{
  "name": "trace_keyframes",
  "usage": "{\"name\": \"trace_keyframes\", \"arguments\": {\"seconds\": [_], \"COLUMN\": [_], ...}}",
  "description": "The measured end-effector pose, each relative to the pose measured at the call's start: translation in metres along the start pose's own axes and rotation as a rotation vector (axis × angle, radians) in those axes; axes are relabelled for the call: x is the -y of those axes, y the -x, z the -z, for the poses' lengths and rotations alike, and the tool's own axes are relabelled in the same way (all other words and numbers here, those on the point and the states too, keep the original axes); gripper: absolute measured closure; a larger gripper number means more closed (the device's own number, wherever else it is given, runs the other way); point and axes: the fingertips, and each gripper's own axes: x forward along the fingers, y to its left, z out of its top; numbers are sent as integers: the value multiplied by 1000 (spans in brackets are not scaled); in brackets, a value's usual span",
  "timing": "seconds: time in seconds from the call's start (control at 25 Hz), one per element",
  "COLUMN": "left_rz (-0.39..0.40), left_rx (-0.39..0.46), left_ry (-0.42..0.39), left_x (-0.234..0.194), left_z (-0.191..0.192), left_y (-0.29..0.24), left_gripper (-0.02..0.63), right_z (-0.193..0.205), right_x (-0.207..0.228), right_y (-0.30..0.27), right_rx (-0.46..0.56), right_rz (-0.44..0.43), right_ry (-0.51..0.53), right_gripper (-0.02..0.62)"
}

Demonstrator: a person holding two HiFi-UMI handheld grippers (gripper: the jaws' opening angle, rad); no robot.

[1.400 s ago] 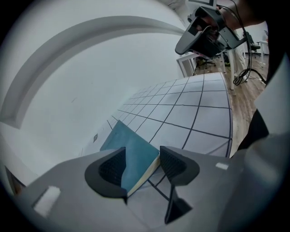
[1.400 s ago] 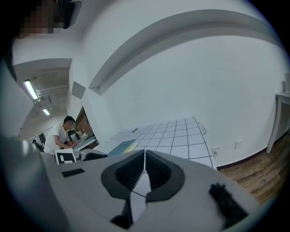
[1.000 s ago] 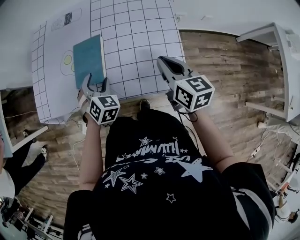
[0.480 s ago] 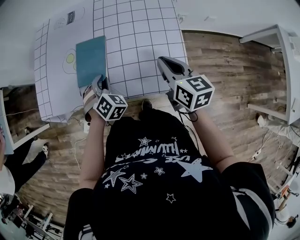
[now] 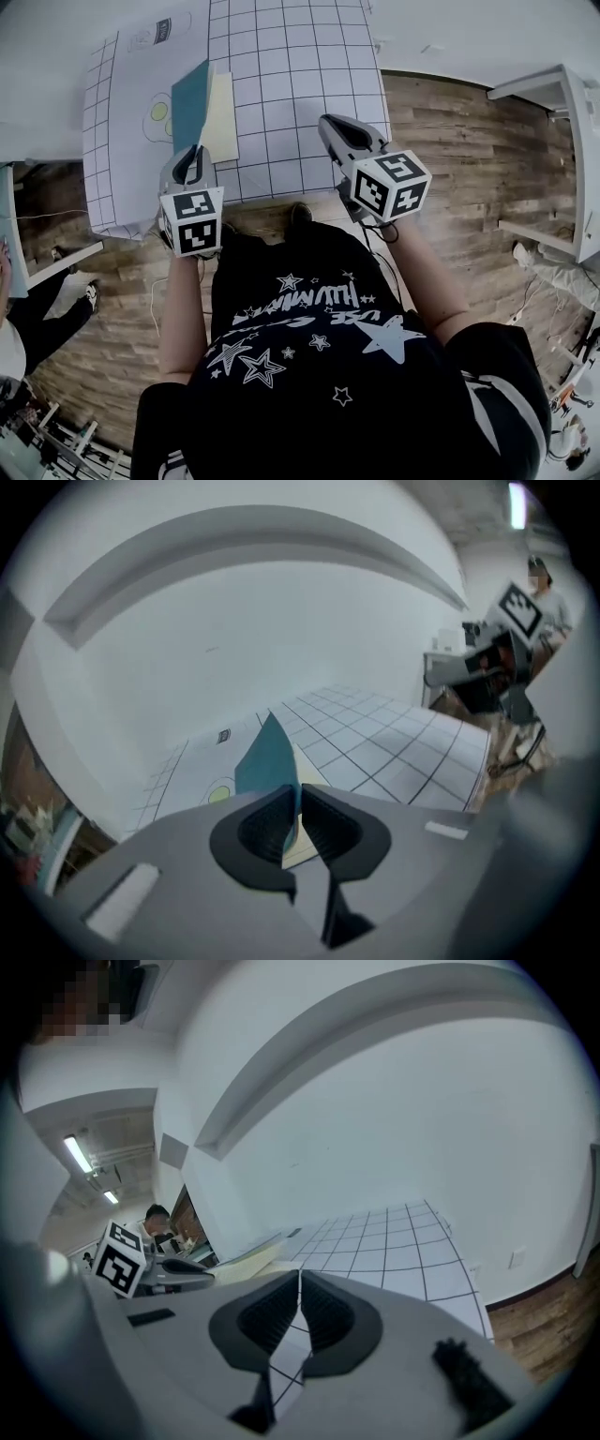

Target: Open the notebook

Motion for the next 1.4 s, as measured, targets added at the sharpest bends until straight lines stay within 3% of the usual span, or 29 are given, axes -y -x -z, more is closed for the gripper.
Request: {"name": "trace_keyframes", "arguments": {"seconds": [0.12, 0.2, 0.68, 1.08, 1.4], "left_rz": [34, 45, 132, 227, 269], "left_rx": [73, 101, 83, -9, -17], "left_ry": [181, 244, 435, 408, 324], "left_x": [-27, -47, -146, -166, -167], "left_z": [-8, -4, 67, 128, 141], "left_y": [21, 32, 39, 7, -4], "left_gripper": [566, 566, 555, 506, 474], "right_z": [-7, -11, -23, -21, -12], "right_x": [-13, -27, -111, -147, -163], "right_y": [-13, -23, -88, -125, -131], "right_rx": [2, 7, 4, -21, -38], "right_rz": [2, 3, 13, 68, 132], "right_ry": [11, 16, 49, 64, 57], "right_gripper": [577, 577, 577, 577, 577]}}
